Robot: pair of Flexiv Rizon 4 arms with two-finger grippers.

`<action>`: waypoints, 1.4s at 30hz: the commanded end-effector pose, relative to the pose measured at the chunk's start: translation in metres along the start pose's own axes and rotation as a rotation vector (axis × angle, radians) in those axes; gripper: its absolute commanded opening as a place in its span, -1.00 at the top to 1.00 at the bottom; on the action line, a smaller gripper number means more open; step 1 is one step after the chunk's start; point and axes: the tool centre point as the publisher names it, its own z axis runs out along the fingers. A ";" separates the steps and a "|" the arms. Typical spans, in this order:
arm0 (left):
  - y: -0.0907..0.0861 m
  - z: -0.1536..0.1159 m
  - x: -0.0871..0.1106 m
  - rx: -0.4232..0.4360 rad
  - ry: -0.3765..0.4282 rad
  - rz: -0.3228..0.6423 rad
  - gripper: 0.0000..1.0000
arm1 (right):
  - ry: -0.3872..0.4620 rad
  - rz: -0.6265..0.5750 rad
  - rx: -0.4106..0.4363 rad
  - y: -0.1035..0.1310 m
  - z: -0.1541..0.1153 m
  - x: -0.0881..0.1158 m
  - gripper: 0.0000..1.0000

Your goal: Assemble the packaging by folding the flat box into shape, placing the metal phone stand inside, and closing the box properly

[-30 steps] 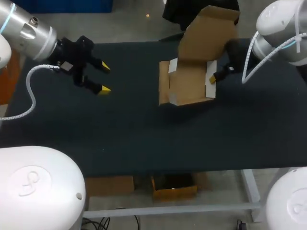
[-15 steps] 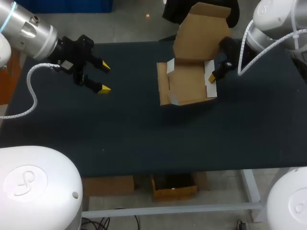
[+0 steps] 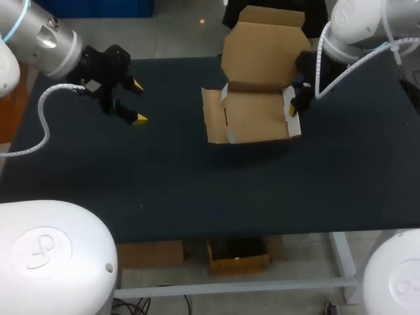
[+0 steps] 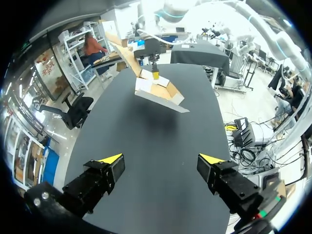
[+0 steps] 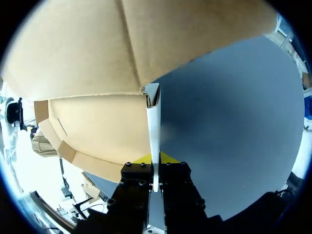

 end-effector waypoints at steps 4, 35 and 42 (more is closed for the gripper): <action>0.003 -0.005 0.001 -0.007 -0.010 0.026 -1.00 | -0.076 0.064 0.045 -0.004 0.009 0.010 1.00; 0.004 -0.003 -0.010 -0.030 -0.041 0.059 -1.00 | -0.166 0.301 0.220 -0.024 0.021 0.021 1.00; 0.011 0.001 -0.020 -0.037 -0.028 0.063 -1.00 | -0.183 0.339 0.278 -0.032 0.033 0.021 1.00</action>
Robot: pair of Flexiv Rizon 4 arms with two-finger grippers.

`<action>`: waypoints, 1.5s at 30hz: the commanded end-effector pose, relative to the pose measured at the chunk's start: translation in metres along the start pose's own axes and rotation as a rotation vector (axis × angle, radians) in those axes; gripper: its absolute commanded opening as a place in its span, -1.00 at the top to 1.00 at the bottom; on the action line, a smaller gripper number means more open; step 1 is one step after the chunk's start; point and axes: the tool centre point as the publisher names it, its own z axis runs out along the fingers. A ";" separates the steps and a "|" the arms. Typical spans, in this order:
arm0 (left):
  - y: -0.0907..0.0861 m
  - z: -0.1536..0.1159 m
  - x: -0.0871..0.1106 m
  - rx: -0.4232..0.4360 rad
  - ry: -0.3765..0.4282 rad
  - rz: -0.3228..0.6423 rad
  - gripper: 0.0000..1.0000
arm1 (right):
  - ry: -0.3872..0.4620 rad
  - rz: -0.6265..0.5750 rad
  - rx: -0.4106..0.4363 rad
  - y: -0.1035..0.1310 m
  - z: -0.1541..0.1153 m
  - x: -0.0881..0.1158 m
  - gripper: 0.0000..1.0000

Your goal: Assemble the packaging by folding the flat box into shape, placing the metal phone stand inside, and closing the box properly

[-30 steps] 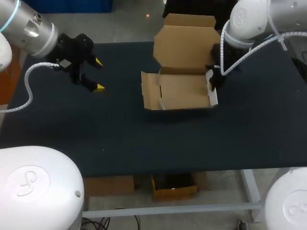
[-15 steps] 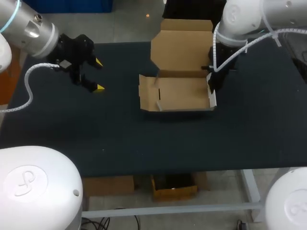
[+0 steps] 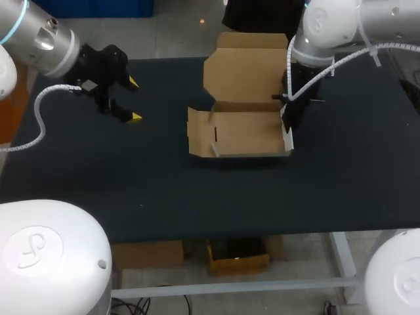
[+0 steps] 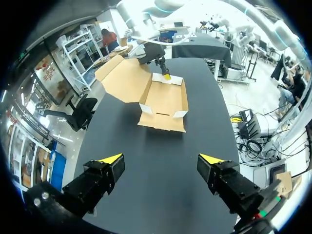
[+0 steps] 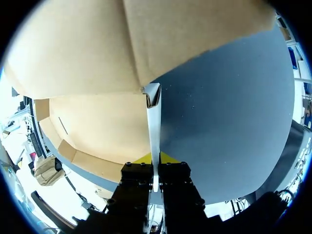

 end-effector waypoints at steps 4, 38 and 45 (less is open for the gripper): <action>0.008 0.010 -0.010 0.000 0.025 0.008 -1.00 | -0.006 0.012 0.044 0.001 0.009 0.000 1.00; 0.025 0.023 -0.018 0.049 0.021 0.036 -1.00 | -0.028 0.014 0.151 -0.009 0.040 0.010 1.00; 0.025 0.023 -0.018 0.049 0.021 0.036 -1.00 | -0.028 0.006 0.166 -0.008 0.044 0.012 1.00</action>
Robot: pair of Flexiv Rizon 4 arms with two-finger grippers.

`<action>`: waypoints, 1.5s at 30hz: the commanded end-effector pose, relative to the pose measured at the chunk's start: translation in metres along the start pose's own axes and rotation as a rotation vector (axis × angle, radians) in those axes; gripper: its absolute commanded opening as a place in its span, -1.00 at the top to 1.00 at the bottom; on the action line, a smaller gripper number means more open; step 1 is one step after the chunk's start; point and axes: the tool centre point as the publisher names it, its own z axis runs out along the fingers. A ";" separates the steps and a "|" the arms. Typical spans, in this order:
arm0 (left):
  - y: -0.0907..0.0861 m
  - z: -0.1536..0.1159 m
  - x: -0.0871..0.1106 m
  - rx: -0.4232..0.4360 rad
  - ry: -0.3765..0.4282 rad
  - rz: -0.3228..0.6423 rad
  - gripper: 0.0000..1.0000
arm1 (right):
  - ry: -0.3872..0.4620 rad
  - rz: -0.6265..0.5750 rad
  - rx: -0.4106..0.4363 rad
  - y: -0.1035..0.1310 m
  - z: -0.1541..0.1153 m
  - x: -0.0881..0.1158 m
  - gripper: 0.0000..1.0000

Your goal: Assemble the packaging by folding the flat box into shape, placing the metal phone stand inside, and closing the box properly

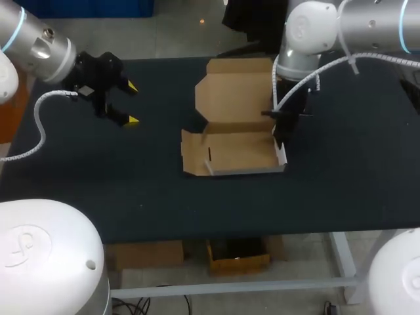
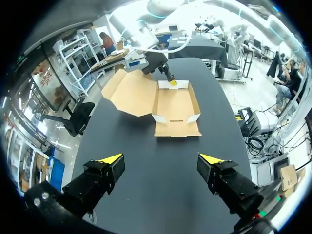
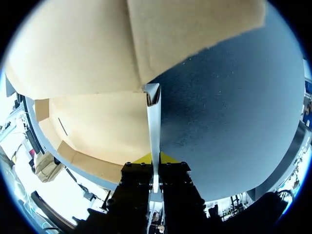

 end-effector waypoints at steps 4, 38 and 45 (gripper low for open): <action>0.000 0.000 0.000 -0.001 0.000 0.000 -1.00 | -0.018 0.013 0.029 0.004 0.001 0.002 0.96; 0.000 0.000 0.000 -0.001 0.000 0.000 -1.00 | -0.049 0.083 -0.294 0.002 0.018 0.001 0.70; 0.000 0.000 0.000 -0.001 0.000 0.000 -1.00 | -0.071 0.109 -0.376 0.001 0.016 0.003 0.73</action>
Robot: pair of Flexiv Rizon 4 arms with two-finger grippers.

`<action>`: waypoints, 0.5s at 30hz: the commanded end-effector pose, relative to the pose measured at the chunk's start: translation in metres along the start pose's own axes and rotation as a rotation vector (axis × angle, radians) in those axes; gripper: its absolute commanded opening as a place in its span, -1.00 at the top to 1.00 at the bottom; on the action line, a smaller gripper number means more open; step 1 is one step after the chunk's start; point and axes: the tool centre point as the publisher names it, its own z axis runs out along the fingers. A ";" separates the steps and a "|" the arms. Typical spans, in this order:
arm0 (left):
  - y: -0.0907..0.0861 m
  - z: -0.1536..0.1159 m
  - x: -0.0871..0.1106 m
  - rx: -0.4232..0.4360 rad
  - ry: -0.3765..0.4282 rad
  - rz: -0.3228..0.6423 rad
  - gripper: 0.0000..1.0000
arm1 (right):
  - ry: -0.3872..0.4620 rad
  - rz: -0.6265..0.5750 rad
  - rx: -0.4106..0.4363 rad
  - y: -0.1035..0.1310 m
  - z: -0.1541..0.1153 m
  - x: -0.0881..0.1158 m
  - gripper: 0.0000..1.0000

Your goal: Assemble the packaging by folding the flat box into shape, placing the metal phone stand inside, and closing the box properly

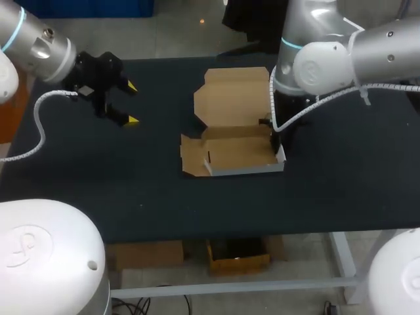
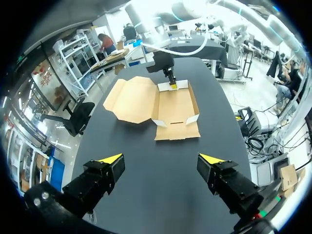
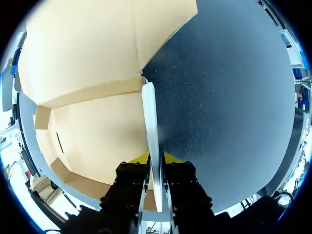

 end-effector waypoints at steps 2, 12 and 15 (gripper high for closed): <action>0.000 0.000 0.000 0.000 0.000 0.000 -1.00 | -0.007 0.007 -0.154 -0.007 -0.001 0.002 0.73; 0.000 0.000 0.000 0.000 0.000 0.000 -1.00 | 0.000 0.017 -0.171 -0.001 0.004 -0.001 0.71; 0.000 0.000 0.000 0.000 0.000 0.000 -1.00 | -0.001 0.018 -0.169 0.000 0.006 -0.001 0.72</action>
